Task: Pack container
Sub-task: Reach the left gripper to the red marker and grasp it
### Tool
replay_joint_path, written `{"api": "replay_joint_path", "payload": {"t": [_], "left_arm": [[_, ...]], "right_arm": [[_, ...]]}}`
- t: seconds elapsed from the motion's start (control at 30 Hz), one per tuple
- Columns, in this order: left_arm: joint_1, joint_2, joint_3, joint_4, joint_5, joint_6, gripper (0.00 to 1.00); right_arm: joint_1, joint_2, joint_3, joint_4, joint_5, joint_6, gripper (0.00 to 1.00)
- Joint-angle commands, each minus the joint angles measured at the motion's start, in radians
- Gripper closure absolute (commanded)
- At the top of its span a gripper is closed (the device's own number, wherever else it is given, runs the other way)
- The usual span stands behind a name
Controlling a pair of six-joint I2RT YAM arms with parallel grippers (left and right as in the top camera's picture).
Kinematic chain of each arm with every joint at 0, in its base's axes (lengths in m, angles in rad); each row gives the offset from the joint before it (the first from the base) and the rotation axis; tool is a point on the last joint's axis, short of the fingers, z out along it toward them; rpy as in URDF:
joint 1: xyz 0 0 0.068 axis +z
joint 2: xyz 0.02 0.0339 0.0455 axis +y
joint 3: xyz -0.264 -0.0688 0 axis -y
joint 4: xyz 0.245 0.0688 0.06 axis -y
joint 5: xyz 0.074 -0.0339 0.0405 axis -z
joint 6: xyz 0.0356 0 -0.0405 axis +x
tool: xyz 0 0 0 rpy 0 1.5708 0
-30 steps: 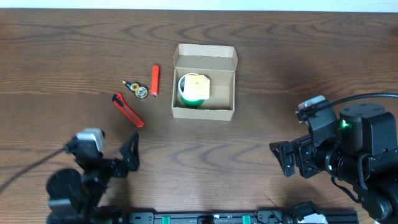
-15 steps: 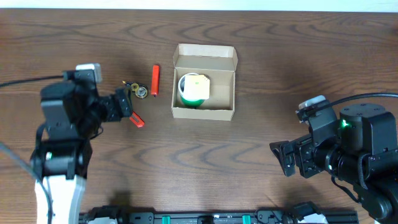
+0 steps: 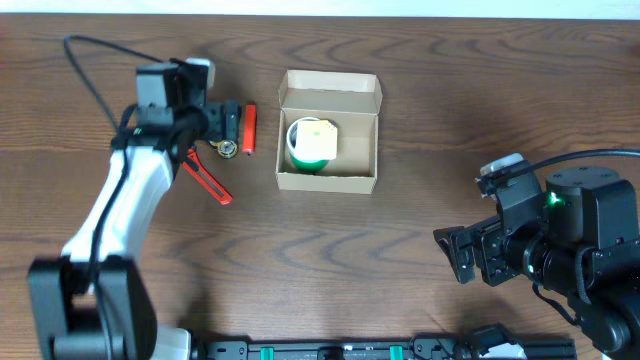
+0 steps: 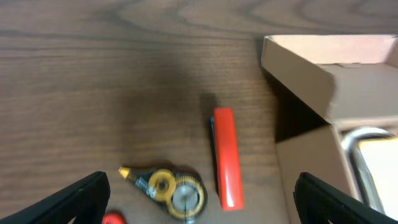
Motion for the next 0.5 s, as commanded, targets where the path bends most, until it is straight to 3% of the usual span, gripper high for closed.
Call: {"api": "replay_joint_path", "payload": {"t": [0.0,0.13,0.47], "left_arm": [[-0.014,0.11,0.101,0.011,-0.028,0.026,0.05],[-0.039,0.214,0.164,0.01,-0.117,0.045,0.05],[-0.106,0.3,0.171,-0.032,-0.161,0.062,0.0]], "right_arm": [[-0.005,0.001,-0.001,-0.001,0.009,-0.019,0.01],[-0.005,0.001,-0.001,-0.001,0.009,-0.019,0.01],[-0.005,0.001,-0.001,-0.001,0.009,-0.019,0.01]]}}
